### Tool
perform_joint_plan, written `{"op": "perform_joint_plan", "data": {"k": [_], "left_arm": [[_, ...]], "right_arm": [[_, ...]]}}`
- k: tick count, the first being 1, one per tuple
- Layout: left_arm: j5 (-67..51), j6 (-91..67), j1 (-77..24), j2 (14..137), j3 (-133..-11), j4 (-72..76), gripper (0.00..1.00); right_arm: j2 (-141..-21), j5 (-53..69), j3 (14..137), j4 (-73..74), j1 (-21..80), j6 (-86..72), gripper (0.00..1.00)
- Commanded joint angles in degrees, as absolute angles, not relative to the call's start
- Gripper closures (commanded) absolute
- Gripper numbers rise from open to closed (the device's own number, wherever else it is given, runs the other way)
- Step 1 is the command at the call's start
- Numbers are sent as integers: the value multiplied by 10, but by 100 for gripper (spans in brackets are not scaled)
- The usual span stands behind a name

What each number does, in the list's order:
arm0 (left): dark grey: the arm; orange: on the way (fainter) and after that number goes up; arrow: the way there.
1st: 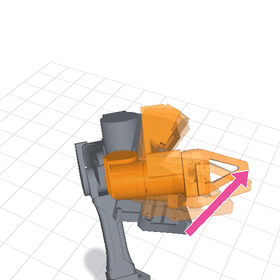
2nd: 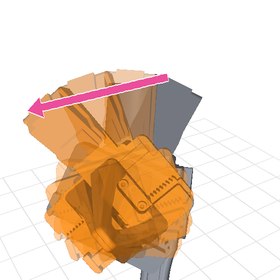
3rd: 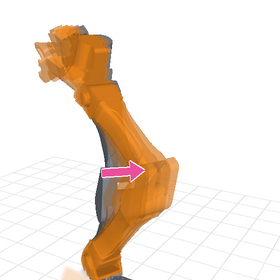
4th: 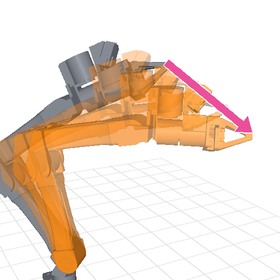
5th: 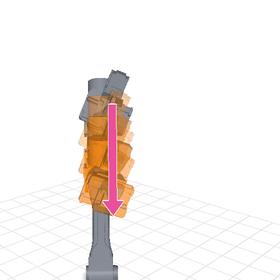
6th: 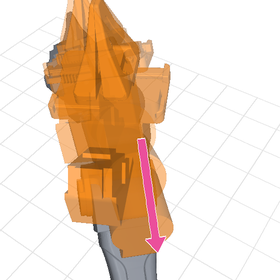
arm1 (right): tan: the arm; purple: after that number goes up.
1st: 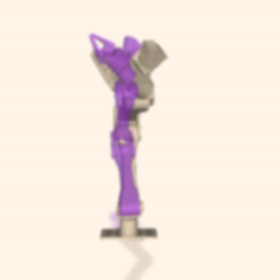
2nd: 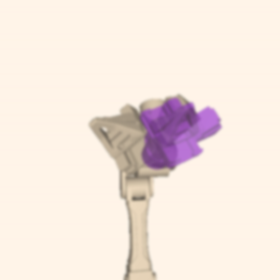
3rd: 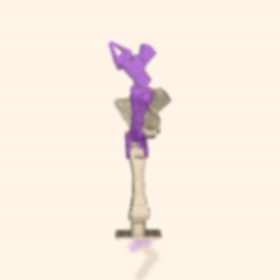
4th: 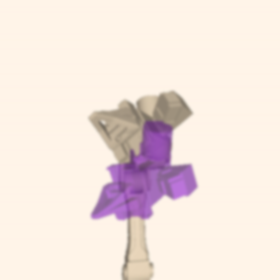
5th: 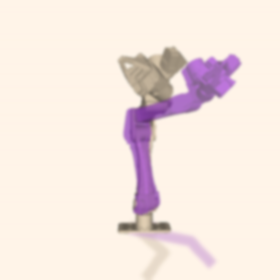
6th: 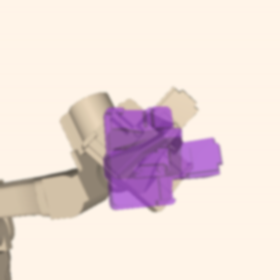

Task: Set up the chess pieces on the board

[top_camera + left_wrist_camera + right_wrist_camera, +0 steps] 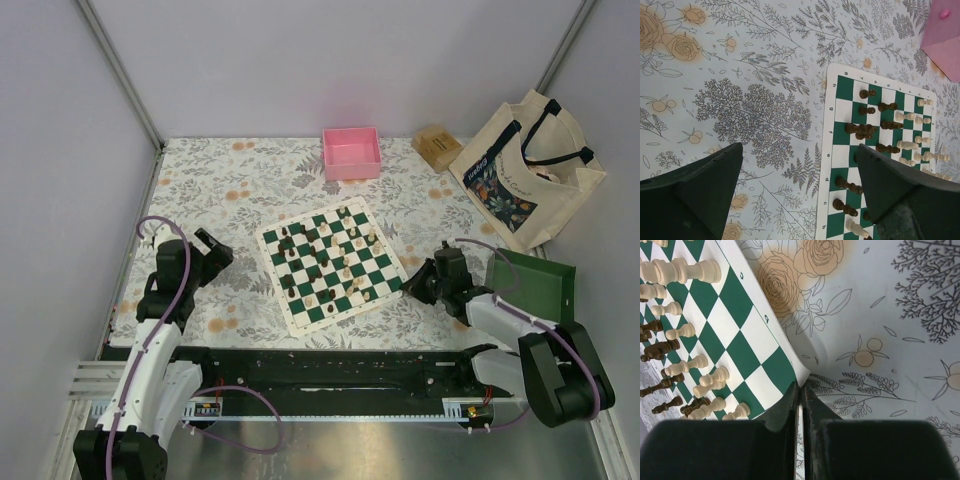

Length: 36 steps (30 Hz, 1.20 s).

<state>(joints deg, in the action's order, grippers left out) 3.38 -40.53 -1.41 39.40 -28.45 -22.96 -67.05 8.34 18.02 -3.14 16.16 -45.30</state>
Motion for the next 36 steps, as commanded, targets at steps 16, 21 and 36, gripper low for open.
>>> {"op": "perform_joint_plan", "data": {"k": [16,21,36], "left_arm": [[32,-392,-13,418,-289,-203,1],[29,-392,-13,431,-288,-198,1],[4,-393,-14,439,-272,-163,1]], "right_arm": [[-565,56,106,62,192,-494,100],[-538,52,105,90,202,-501,100],[-490,16,157,160,212,-461,64]]}}
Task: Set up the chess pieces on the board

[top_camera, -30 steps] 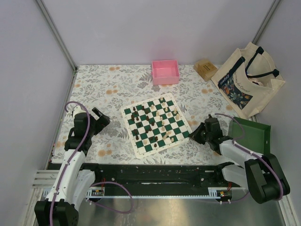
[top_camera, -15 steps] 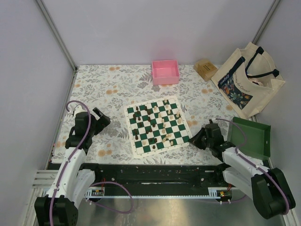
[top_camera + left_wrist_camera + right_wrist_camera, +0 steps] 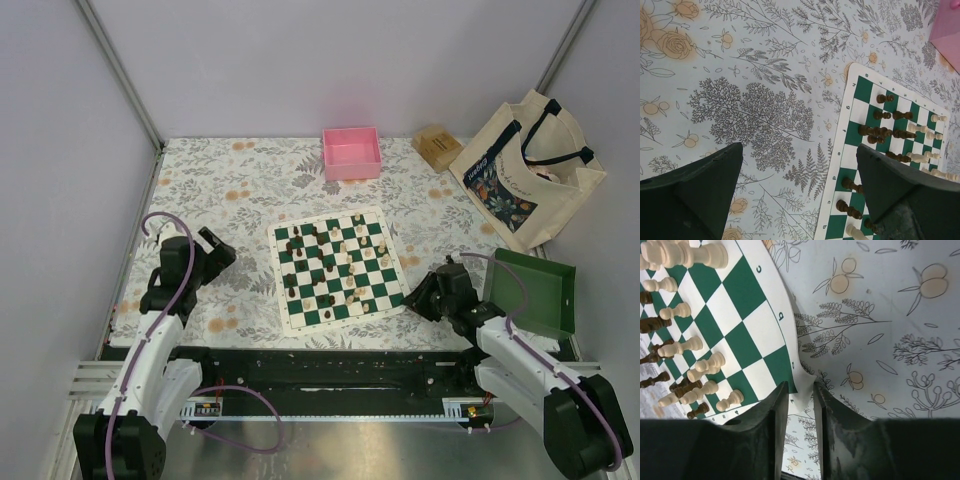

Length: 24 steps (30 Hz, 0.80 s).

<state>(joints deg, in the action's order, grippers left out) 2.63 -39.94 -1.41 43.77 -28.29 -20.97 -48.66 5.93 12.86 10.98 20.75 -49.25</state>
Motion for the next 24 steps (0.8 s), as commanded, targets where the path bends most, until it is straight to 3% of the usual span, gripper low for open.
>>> {"op": "perform_joint_plan", "data": {"k": [1,6,16,24], "left_arm": [[3,-393,-13,440,-271,-161,1],[7,-388,-13,448,-270,-163,1],[33,-388,-14,447,-263,-156,1],[74,-395,-13,432,-231,-122,1]], "right_arm": [[-492,11,164,159,212,-459,62],[-512,4,204,170,212,-439,53],[-510,60,329,205,218,-362,48],[-658,40,492,250,401,-286,48]]}}
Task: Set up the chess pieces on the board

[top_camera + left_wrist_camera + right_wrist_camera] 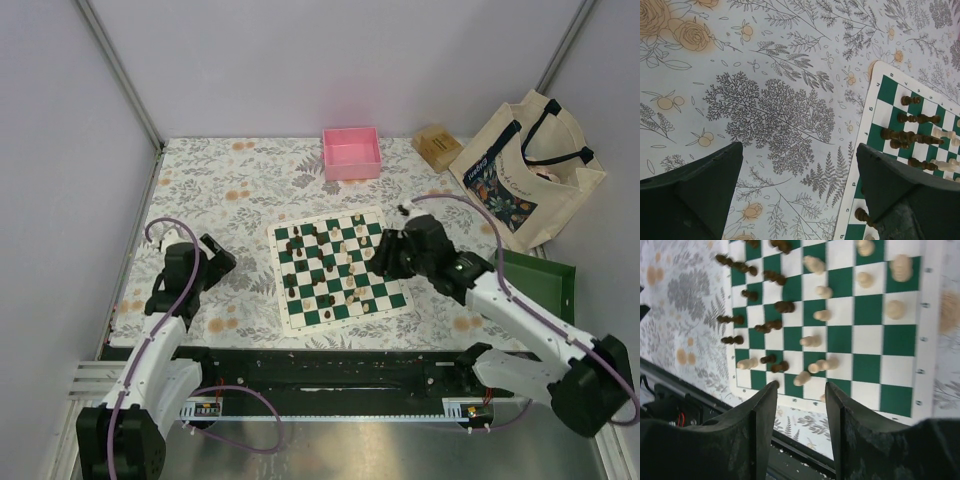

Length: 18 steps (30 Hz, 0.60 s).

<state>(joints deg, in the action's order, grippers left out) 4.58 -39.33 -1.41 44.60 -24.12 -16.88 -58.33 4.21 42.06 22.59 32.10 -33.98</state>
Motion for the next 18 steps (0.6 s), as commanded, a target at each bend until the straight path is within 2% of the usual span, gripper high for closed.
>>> {"op": "perform_joint_plan", "data": {"k": [1,7,11,18], "left_arm": [[74,-392,-13,429,-229,-117,1],[89,-385,-14,421,-208,-105,1],[98,-378,-13,421,-206,-110,1],[96,-379,-14,425,-211,-112,1]], "right_arm": [[-679,42,509,248,421,-278,48],[-840,40,616,261,529,-228,48],[-910,-20,669,271,589,-180,46],[-988,-20,722,277,600,-142,45]]}}
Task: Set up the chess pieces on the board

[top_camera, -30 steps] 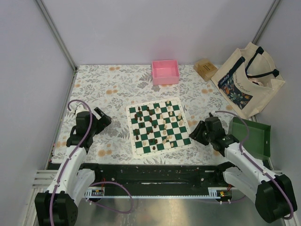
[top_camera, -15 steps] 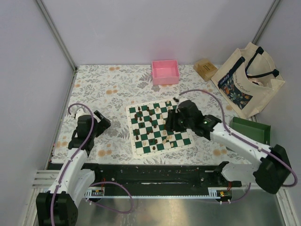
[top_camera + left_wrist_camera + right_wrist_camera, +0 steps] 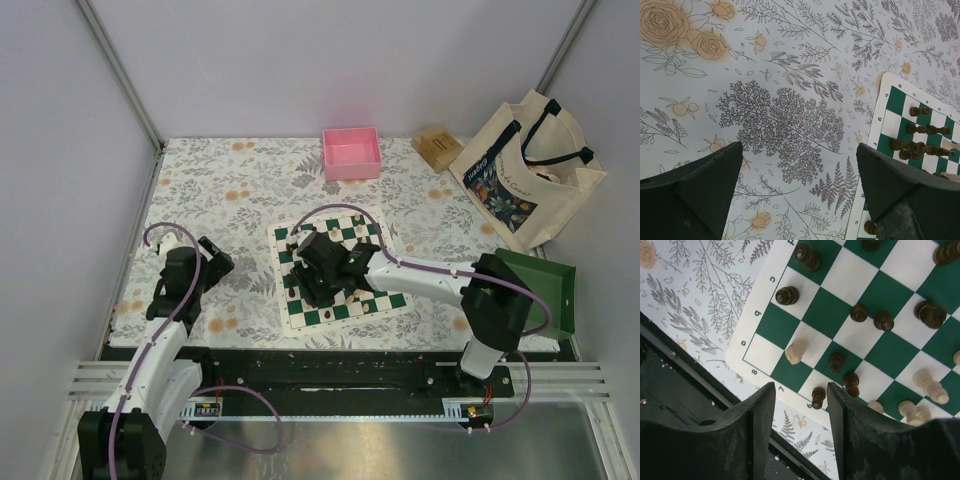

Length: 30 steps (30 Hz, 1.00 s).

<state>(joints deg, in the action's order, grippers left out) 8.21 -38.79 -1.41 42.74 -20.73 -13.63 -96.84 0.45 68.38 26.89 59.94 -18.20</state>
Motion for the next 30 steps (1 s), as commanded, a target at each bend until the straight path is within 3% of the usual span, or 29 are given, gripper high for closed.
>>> {"op": "perform_joint_plan", "data": {"k": [1,21,25,30], "left_arm": [[96,-381,-14,426,-212,-112,1],[119,-394,-13,432,-225,-133,1],[119,-395,-13,433,-227,-135,1],[120,-396,-14,432,-226,-137,1]], "right_arm": [[-997,-18,728,278,599,-135,45],[-1081,32,767,257,605,-120,47],[-1092,33,773,259,606,-122,52],[-1095,40,774,257,605,-122,66]]}}
